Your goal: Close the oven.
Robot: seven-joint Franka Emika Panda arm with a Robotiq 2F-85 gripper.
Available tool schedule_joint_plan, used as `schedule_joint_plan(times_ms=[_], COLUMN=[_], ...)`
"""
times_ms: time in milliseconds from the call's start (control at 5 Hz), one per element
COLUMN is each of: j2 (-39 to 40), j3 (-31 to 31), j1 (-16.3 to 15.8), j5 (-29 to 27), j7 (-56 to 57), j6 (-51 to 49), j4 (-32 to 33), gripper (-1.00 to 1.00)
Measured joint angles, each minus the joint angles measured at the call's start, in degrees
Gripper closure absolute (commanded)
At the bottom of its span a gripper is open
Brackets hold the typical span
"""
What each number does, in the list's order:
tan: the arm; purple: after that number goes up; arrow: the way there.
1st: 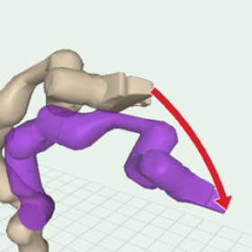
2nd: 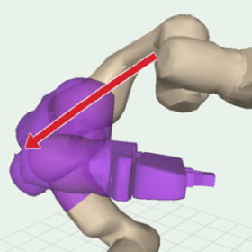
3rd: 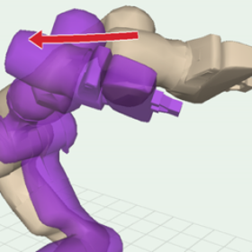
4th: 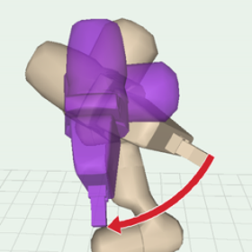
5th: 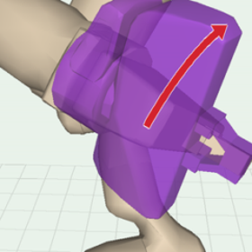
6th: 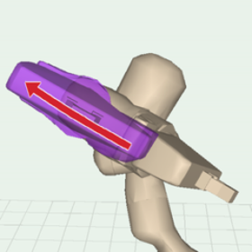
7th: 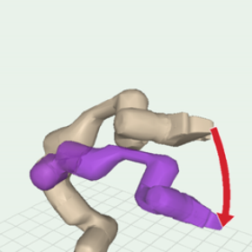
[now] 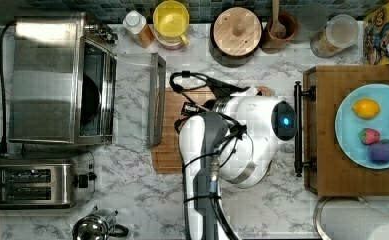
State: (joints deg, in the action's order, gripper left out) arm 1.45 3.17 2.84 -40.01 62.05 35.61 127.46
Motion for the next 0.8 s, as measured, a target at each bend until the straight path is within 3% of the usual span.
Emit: schedule_joint_plan(times_ms=[200, 600, 800], j2=[1.24, 10.62, 14.40], j3=[0.62, -1.32, -2.75], j1=[0.11, -0.03, -0.07], j5=[-11.16, -22.83, -32.23], j7=[12.70, 22.21, 30.05], j6=[0.64, 13.76, 16.06], j4=[4.03, 5.82, 5.82], gripper=[1.00, 1.00, 1.00])
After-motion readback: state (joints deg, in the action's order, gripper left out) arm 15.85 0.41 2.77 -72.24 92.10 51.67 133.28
